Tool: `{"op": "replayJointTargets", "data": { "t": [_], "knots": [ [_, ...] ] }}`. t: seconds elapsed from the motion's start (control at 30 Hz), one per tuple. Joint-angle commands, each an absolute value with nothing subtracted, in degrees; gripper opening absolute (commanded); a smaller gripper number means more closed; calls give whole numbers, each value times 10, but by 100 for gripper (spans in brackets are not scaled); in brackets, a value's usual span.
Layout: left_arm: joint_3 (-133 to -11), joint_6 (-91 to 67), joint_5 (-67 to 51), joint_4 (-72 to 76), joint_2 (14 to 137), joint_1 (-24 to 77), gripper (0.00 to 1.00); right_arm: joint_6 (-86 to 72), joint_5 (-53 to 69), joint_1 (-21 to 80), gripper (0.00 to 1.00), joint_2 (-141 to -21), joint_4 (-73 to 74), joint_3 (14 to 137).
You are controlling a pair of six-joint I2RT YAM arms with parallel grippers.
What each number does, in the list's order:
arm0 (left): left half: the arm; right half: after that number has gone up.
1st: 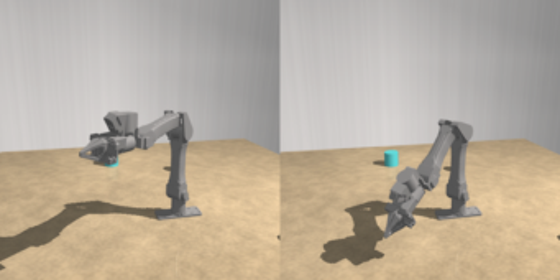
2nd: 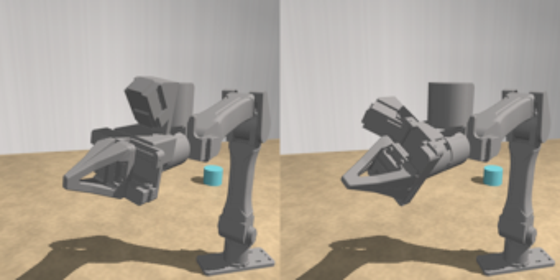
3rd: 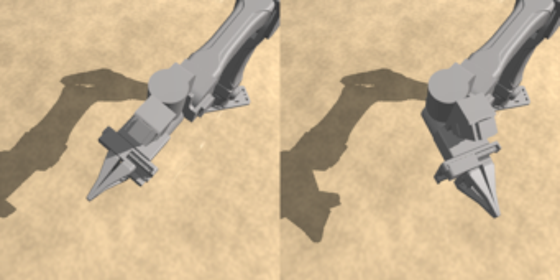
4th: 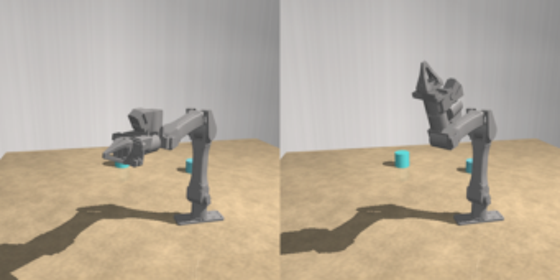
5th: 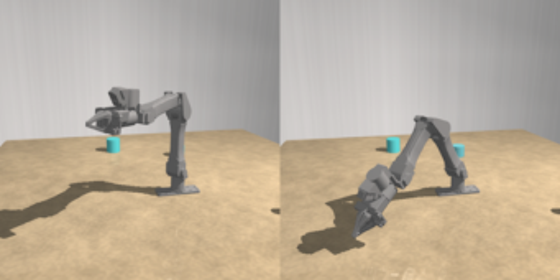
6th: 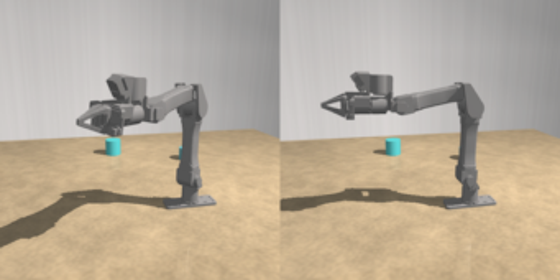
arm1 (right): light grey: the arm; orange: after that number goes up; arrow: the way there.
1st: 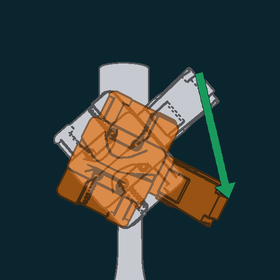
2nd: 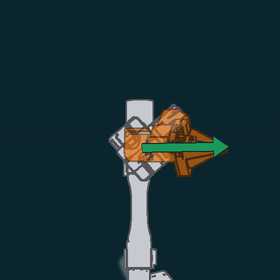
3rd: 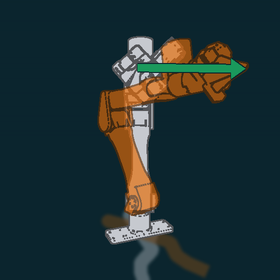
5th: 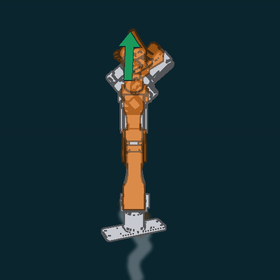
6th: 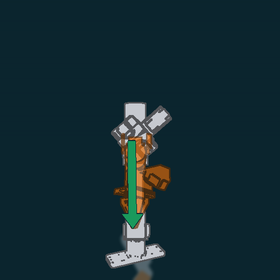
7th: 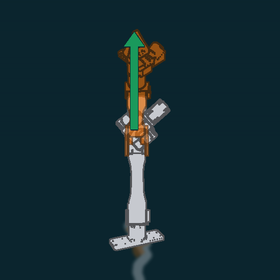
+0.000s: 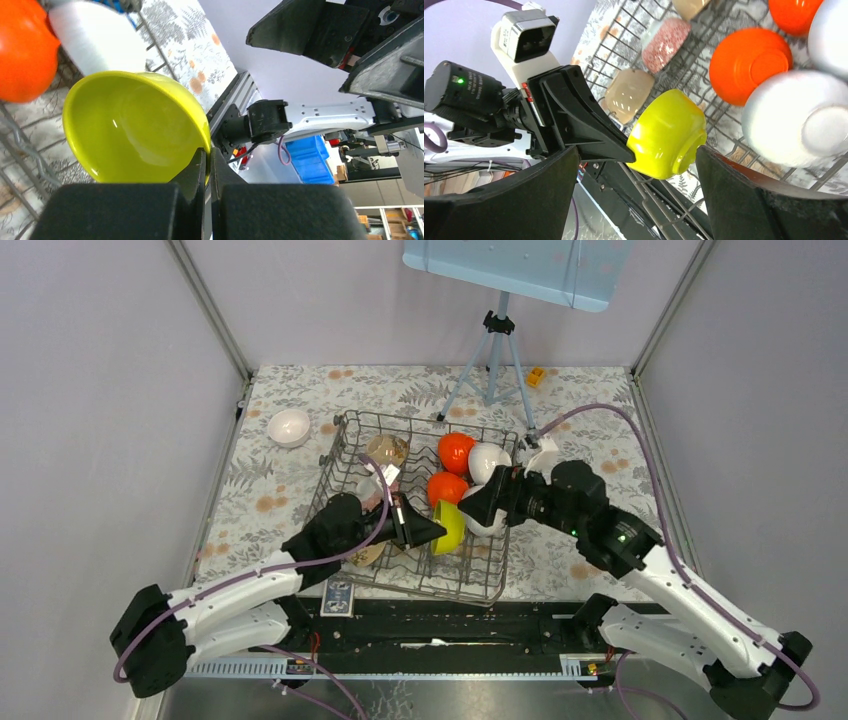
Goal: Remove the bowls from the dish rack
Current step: Pick up the bowl from the dish rack, then place the bowl at the center of the board.
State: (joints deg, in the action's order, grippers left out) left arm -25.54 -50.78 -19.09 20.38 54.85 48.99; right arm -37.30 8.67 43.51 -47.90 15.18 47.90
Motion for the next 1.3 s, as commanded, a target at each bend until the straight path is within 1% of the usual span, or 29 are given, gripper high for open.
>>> {"op": "replayJointTargets", "data": {
  "t": [0.0,0.2,0.3,0.4,0.57,0.83,0.93,1.07,1.27],
  "knots": [
    [-326,-438,-199,167,512,489,0,-307,66,436,94,-458,227,552],
    [-417,-309,-164,12,498,489,0,-277,66,436,96,-457,262,598],
    [-473,-222,-119,-93,508,490,0,-264,15,436,96,-464,289,610],
    [-518,-149,-107,-164,510,494,0,-255,-12,436,94,-484,324,639],
    [-571,-42,-49,-219,496,527,0,-244,-14,436,92,-516,366,690],
    [-599,175,6,-266,483,604,0,-210,17,436,89,-596,438,794],
    [-611,257,39,-303,494,646,0,-203,27,436,86,-623,452,828],
    [-632,336,82,-349,524,695,0,-186,56,436,79,-660,472,884],
    [-641,402,135,-398,569,759,0,-170,78,440,72,-713,503,939]
  ]
}}
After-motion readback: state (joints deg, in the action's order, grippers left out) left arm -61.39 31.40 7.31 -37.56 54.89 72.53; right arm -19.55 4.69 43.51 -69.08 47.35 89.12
